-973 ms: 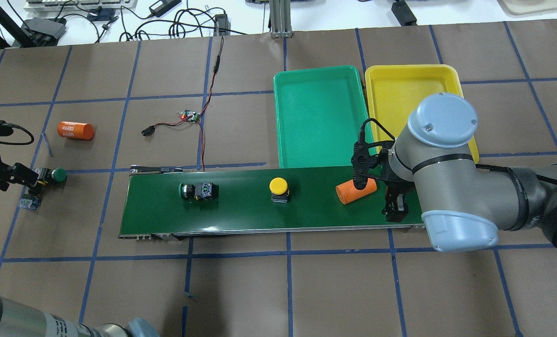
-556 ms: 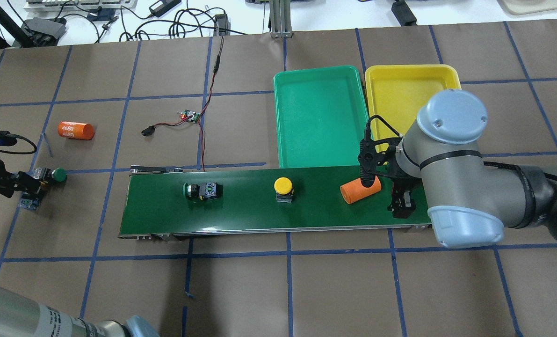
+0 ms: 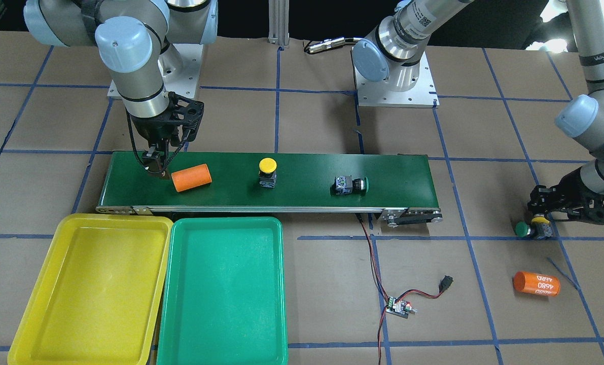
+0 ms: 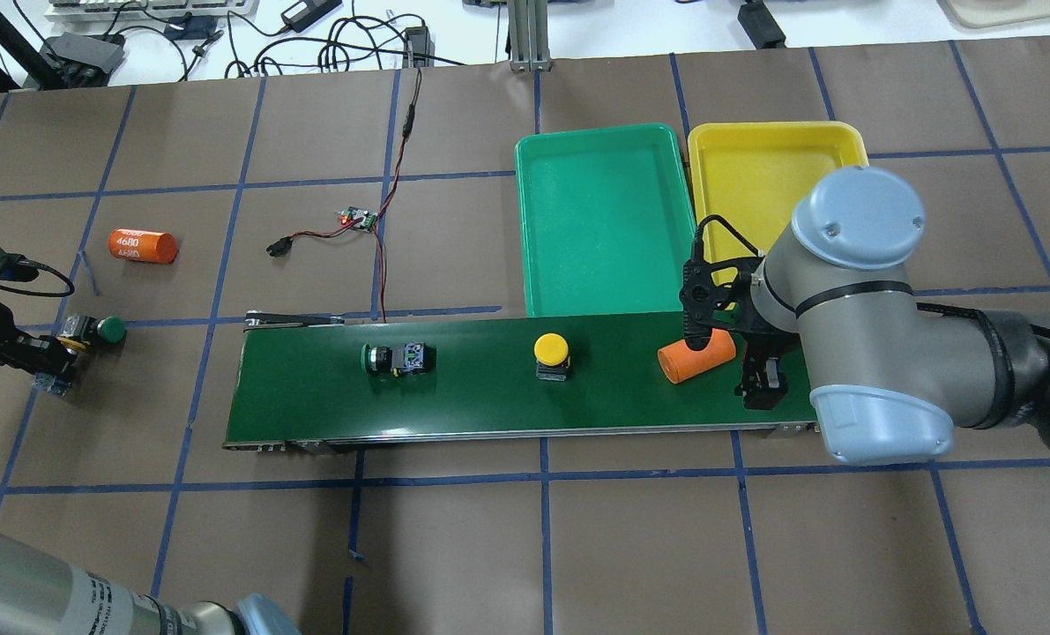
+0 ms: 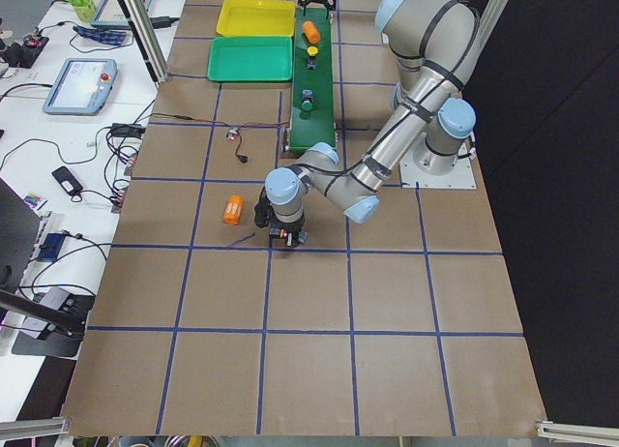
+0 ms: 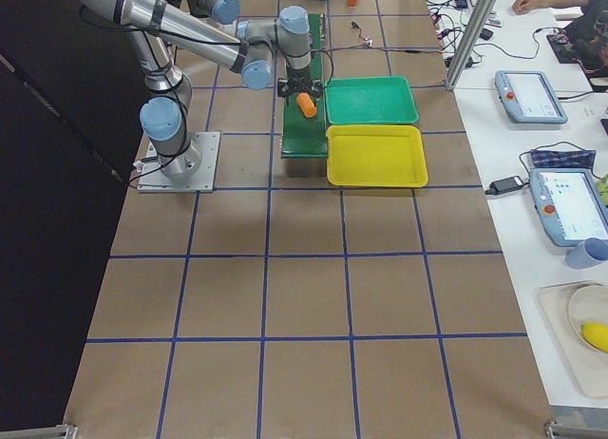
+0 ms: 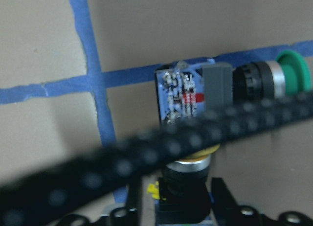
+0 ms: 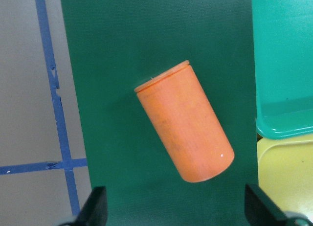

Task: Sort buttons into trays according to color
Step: 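Grasp the green button and set it on the belt with the left gripper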

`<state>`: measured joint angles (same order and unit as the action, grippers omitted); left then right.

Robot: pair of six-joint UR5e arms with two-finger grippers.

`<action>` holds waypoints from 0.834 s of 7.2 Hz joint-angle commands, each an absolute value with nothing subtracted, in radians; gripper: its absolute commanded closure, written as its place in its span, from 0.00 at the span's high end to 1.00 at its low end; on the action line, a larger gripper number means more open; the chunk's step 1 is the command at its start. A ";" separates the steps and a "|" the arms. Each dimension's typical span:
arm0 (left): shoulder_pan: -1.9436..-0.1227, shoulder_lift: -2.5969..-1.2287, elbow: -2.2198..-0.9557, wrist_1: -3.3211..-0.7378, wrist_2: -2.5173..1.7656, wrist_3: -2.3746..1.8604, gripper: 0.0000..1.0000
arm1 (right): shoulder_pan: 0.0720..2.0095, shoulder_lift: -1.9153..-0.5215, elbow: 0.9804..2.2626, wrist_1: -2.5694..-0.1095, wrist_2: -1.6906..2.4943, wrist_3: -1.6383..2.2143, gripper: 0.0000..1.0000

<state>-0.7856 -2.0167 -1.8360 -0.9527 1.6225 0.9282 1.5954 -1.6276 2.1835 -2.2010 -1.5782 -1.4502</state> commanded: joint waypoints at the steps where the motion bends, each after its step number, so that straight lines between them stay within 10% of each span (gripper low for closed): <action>1: -0.807 -1.959 -1.835 -1.039 1.621 0.893 0.06 | 1.595 -1.628 2.183 -2.203 -1.580 -1.448 1.00; 6: -1.170 -1.699 -1.975 -1.200 1.542 0.388 0.06 | 1.595 -1.628 2.183 -2.203 -1.578 -1.448 1.00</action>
